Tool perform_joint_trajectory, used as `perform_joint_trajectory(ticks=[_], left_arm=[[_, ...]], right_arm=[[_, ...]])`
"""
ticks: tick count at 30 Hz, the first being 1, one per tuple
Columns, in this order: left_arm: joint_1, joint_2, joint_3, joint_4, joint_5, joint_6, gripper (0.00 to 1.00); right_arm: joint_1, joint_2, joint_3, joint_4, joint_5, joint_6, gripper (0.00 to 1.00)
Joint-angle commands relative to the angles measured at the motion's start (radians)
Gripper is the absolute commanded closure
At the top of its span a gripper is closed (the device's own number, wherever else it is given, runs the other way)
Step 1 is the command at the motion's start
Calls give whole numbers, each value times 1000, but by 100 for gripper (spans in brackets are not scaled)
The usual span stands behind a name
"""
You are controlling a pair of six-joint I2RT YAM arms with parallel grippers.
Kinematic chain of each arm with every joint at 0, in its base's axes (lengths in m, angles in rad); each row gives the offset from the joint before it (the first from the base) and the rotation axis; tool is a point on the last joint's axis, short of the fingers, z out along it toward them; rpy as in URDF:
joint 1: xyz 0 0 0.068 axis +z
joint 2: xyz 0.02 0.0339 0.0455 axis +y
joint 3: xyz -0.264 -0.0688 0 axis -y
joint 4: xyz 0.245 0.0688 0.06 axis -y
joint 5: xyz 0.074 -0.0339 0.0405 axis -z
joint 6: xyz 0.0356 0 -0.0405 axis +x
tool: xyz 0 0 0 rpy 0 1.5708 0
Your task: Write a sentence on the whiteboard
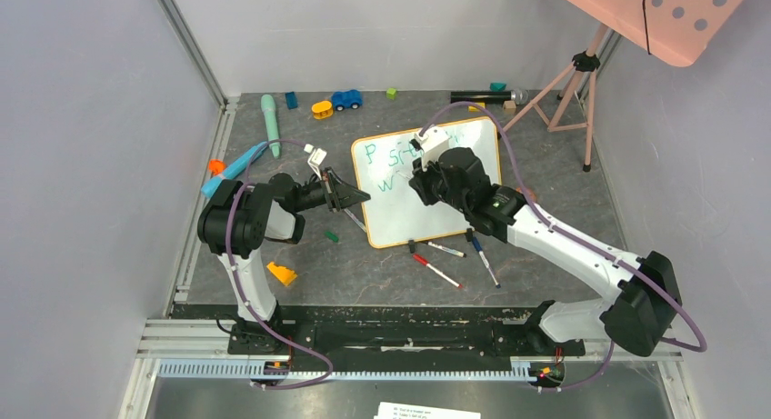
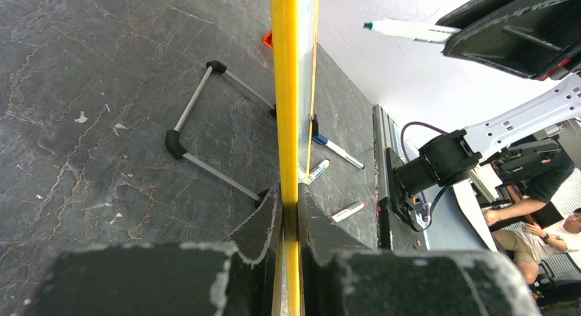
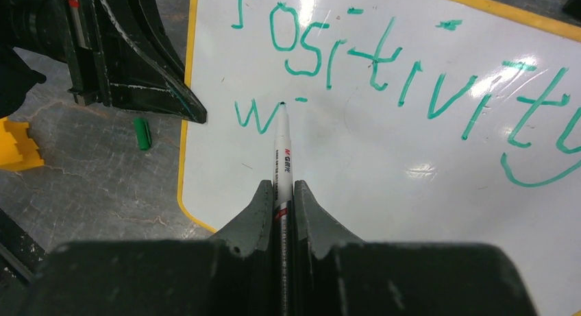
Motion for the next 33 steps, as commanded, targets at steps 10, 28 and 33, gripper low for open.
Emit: perform_joint_trajectory(ticks=[10,28,33], left_arm=[[5,-24,-12,76,36,15,98],[5,-24,-11,76,38,14,98],[5,-22,-13,76,36,14,98]], right_arm=[[-4,0,-34,54,-19,-12,100],[-4,60,9,57,18,-42,100],[-4,65,9,53,37,-44,100]])
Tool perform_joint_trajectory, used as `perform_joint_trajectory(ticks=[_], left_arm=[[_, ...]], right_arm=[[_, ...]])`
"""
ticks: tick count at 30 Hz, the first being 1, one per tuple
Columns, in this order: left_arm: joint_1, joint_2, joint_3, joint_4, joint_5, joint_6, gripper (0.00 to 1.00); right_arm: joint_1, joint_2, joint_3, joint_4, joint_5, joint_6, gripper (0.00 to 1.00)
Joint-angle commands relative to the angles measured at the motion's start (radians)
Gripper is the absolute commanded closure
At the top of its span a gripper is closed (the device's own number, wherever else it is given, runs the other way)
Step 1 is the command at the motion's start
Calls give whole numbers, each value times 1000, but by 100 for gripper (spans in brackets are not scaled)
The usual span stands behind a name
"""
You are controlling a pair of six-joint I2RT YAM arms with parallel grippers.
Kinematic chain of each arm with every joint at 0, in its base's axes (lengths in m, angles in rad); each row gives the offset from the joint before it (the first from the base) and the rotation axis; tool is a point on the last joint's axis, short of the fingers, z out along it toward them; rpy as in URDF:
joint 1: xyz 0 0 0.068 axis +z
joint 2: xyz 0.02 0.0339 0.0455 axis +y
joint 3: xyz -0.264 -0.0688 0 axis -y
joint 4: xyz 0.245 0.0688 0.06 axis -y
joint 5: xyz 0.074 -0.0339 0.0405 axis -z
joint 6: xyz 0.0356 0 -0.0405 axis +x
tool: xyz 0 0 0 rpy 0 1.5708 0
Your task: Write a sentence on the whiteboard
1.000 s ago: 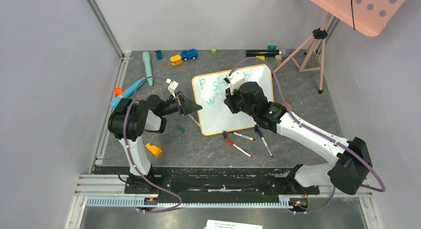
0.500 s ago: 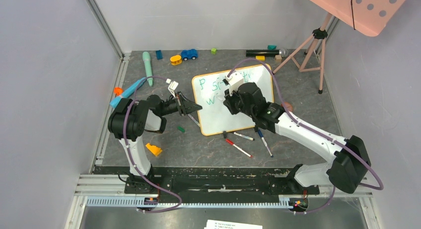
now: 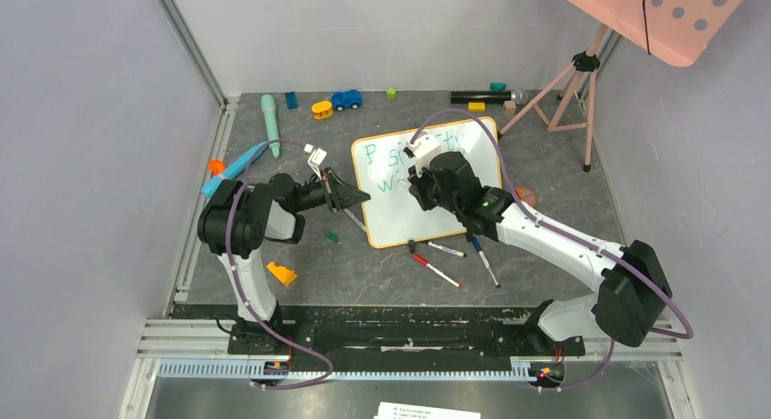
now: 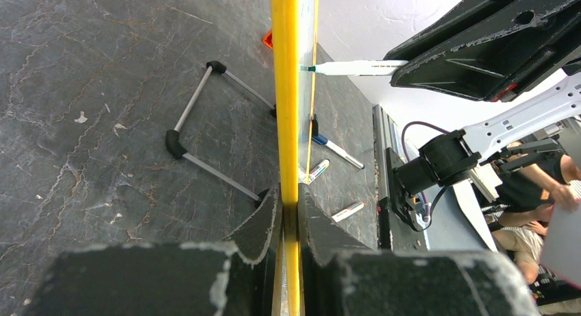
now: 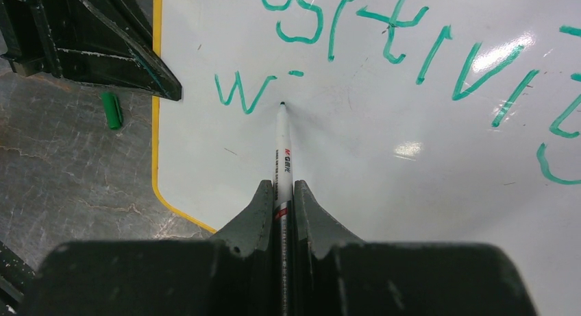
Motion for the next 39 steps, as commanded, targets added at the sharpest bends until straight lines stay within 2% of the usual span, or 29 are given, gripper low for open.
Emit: perform_joint_trajectory(ticks=[1,21,39], left_arm=[[5,-23,-12,76,36,14,98],[6,-18,-6,76,36,12,98],[6,-27,-15,76,33,15,98]], right_arm=[[-3,5,44,39,30,-17,100],[-4,-63,-85,43,6,55,100],[-29,-102,32,21,2,45,100]])
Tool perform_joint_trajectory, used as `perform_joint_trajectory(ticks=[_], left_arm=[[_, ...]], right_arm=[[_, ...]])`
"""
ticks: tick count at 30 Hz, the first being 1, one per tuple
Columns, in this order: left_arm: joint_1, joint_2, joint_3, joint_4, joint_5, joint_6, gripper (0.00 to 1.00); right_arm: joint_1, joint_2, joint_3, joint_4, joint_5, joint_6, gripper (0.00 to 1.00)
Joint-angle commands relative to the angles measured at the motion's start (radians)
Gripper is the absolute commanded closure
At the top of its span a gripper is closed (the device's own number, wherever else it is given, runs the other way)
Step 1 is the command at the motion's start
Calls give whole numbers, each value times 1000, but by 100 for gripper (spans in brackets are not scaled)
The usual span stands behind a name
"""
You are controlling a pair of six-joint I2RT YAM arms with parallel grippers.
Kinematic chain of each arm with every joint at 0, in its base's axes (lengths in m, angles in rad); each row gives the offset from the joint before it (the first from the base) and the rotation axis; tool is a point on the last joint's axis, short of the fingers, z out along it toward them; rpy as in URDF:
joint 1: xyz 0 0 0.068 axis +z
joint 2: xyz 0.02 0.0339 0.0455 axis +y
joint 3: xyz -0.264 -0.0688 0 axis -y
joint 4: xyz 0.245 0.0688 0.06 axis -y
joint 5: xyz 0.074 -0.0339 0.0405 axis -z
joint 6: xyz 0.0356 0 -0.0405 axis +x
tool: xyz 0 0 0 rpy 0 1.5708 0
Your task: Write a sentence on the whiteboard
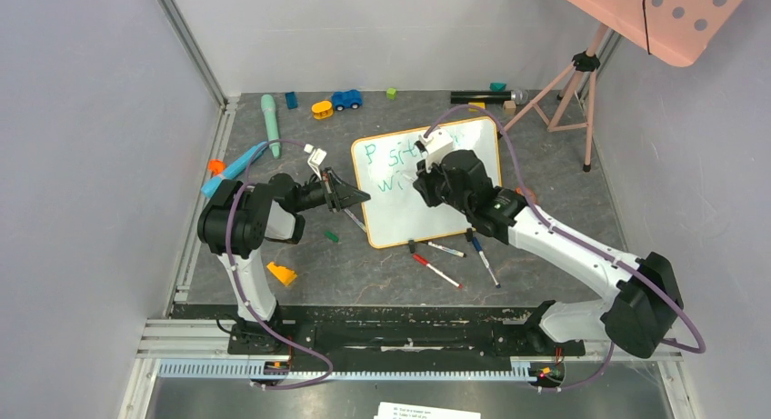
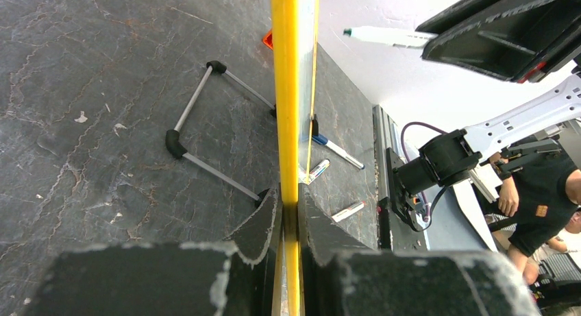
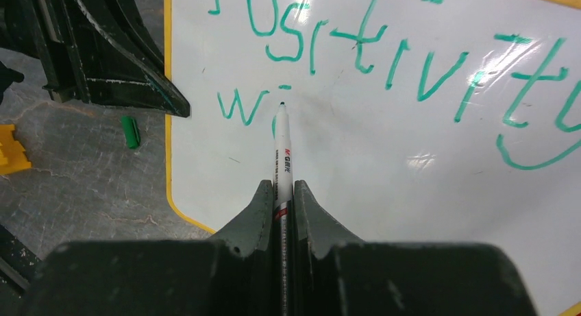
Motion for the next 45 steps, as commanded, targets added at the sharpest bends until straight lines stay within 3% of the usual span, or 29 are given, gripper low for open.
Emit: perform_joint_trajectory(ticks=[1,45], left_arm=[[6,-26,-14,75,33,14,98],[6,-25,-14,75,35,14,98]], right_arm=[[-19,-38,50,13,6,-2,100],[-35,42,11,11,27,-32,100]])
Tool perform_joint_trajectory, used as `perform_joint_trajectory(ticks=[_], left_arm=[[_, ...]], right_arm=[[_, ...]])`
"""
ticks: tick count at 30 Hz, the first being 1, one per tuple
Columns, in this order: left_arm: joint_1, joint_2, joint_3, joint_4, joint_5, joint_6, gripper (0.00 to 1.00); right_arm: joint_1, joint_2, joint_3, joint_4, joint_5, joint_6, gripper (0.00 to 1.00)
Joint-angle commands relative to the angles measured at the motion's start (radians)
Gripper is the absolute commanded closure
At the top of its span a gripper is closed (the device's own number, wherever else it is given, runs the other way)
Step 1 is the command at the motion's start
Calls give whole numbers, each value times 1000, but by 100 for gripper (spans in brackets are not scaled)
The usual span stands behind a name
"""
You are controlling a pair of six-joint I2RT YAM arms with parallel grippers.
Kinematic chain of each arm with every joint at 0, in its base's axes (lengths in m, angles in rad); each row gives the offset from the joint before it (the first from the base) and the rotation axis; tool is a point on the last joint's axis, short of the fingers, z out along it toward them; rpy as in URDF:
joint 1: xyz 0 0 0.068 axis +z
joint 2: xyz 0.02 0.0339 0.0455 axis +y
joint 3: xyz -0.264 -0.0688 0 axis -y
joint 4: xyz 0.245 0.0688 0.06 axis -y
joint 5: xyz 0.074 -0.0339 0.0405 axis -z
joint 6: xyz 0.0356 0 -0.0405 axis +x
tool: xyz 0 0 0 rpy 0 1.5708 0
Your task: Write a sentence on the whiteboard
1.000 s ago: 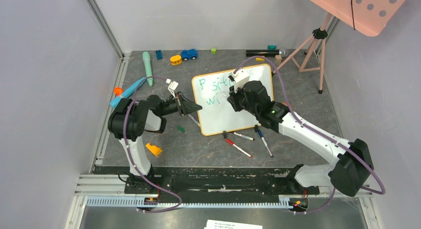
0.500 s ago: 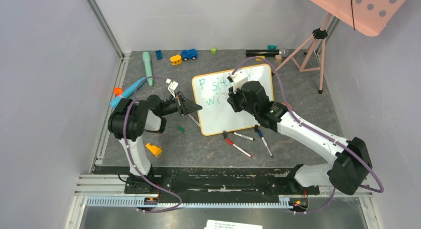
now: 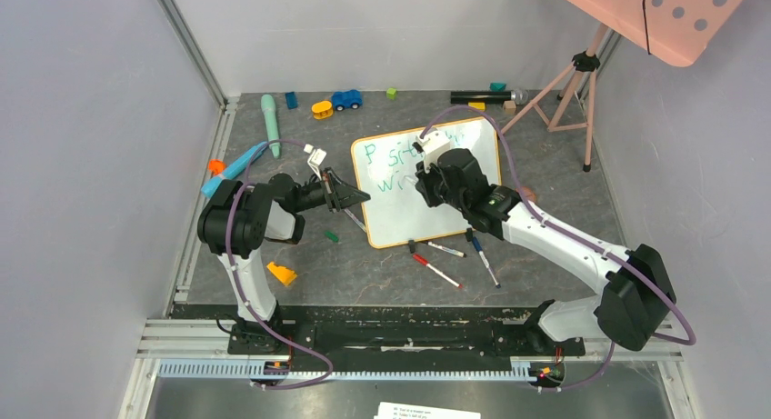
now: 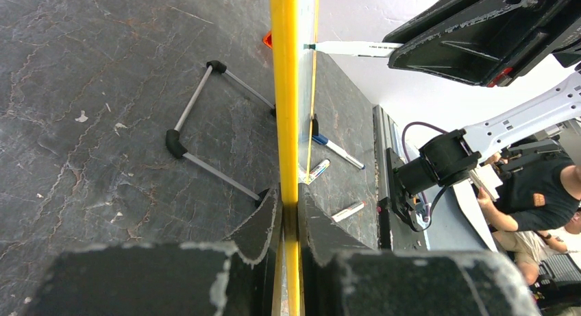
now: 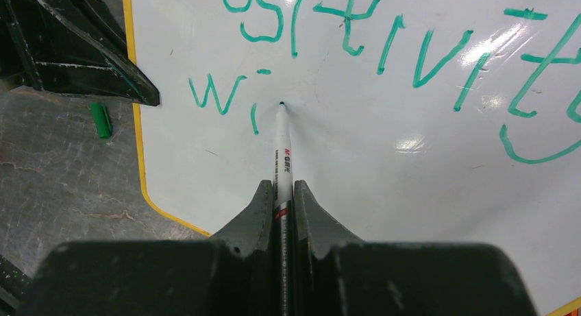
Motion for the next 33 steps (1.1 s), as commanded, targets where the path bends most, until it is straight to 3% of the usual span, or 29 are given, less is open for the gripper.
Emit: perform_joint_trajectory(ticks=[1,13,33], left_arm=[[6,-24,-13,74,35,14,98],[5,-24,-13,74,33,13,98],[6,-25,-13,74,33,14,98]], right_arm=[[-8,-4,-4,25,20,-8,100],[-8,-48,-92,30,-1,16,100],[-28,-3,9,30,17,-21,100]])
